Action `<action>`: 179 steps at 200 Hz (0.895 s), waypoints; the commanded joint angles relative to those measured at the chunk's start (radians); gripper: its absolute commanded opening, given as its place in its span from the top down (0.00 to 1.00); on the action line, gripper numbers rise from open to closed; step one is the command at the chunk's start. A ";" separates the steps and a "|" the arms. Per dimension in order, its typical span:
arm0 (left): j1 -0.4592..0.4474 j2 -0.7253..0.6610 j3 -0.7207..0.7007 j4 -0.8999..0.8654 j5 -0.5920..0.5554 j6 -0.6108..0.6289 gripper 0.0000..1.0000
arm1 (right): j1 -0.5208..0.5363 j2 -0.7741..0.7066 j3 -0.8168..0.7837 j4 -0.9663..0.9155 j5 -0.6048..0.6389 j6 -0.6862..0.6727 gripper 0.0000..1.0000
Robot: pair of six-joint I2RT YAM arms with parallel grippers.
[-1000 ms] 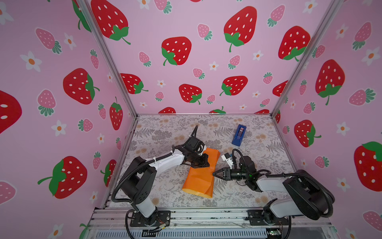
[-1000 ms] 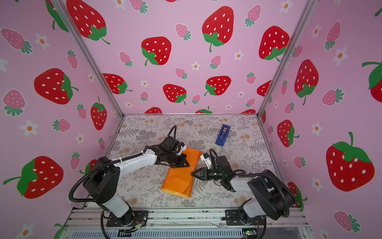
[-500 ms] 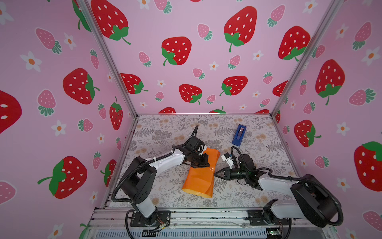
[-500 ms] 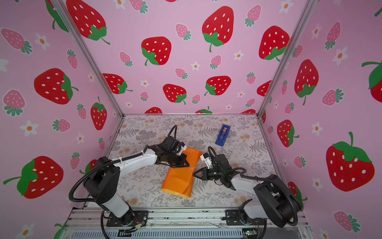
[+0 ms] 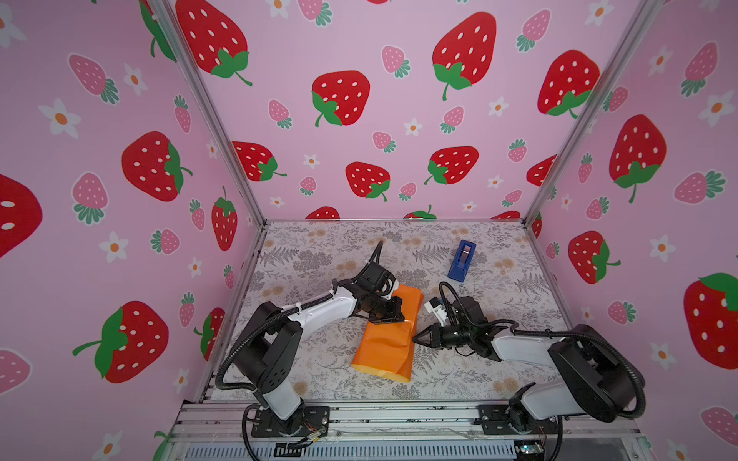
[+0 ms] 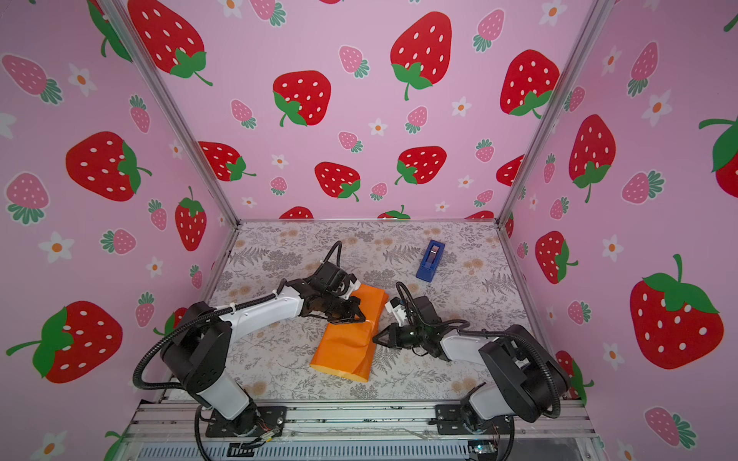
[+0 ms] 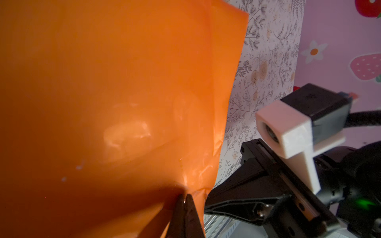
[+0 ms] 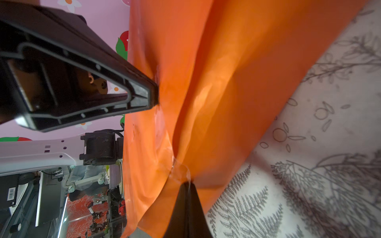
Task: Wrap a gift box in wrapping paper
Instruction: Stick the wrapping paper to the gift box.
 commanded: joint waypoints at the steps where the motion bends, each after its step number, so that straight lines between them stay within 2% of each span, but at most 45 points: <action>1: 0.015 0.061 -0.039 -0.196 -0.131 0.017 1.00 | 0.010 0.043 0.010 -0.017 0.008 0.018 1.00; 17: 0.015 0.062 -0.038 -0.196 -0.131 0.017 1.00 | 0.010 0.069 0.017 -0.024 0.023 0.032 1.00; 28: 0.016 0.063 -0.038 -0.197 -0.130 0.016 1.00 | 0.010 0.072 0.015 -0.056 0.041 0.036 0.90; 46: 0.016 0.060 -0.039 -0.196 -0.131 0.015 1.00 | 0.010 0.031 0.028 -0.222 0.140 0.002 0.82; 65: 0.015 0.061 -0.040 -0.196 -0.130 0.016 1.00 | 0.007 -0.039 0.046 -0.357 0.230 -0.018 0.81; 90: 0.016 0.066 -0.037 -0.199 -0.127 0.017 1.00 | 0.008 -0.133 0.061 -0.415 0.273 -0.009 0.86; 117: 0.016 0.064 -0.033 -0.201 -0.129 0.021 1.00 | 0.014 -0.197 0.043 -0.280 0.182 0.057 0.97; 142: 0.015 0.064 -0.032 -0.199 -0.129 0.019 1.00 | 0.029 -0.154 0.059 -0.174 0.103 0.079 1.00; 179: 0.016 0.060 -0.033 -0.199 -0.130 0.017 1.00 | 0.036 -0.068 0.091 -0.135 0.121 0.075 1.00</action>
